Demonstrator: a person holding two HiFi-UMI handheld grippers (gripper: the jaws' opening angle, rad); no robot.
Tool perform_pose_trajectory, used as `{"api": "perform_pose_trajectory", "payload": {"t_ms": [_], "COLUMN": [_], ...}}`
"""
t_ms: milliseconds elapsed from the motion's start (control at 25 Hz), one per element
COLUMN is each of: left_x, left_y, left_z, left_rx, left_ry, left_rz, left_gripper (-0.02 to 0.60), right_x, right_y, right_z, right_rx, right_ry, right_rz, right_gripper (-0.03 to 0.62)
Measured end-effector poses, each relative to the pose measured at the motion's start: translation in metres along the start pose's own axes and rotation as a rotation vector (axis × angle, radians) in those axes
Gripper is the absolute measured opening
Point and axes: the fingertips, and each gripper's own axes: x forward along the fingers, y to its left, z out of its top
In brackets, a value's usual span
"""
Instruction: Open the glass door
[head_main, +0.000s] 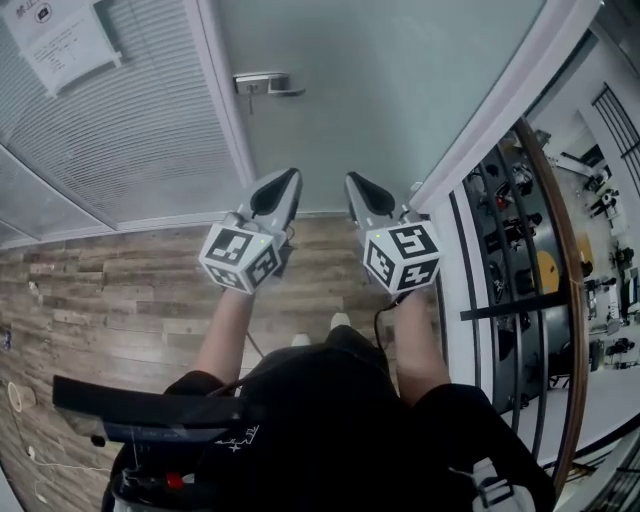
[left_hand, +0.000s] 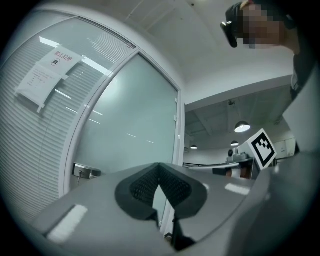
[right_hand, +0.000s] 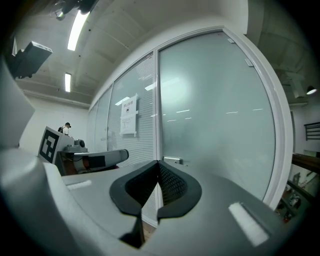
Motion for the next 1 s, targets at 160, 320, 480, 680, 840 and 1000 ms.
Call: {"api": "perform_pose_trajectory", "payload": {"t_ms": [160,320,480,680,840,1000], "left_x": [0.004,0.012,0.025,0.042,0.051,0.062], "left_y": [0.011,0.022,0.027,0.037,0.048,0.060], "left_z": [0.000,0.000,0.004,0.003,0.000,0.003], "left_rx": [-0.002,0.009,0.017,0.030,0.039,0.044], "left_ry": [-0.005,-0.001,-0.007,-0.001,0.006,0.001], "left_rz": [0.018,0.040,0.056,0.073,0.098,0.122], "left_gripper": [0.000,0.000,-0.001,0.000,-0.002,0.000], "right_x": [0.013,0.028,0.039,0.058,0.073,0.087], "right_y": [-0.005,-0.011,-0.021,-0.035,-0.041,-0.049], "right_z": [0.000,0.002,0.007,0.006,0.007,0.013], "right_rx": [0.007,0.009,0.014,0.019,0.013,0.002], "right_ry": [-0.003,-0.007,-0.016,-0.006,-0.001,-0.002], "right_rz": [0.014,0.039,0.066,0.089,0.115,0.142], "right_gripper": [0.002,0.002,0.002,0.002,0.002,0.002]}}
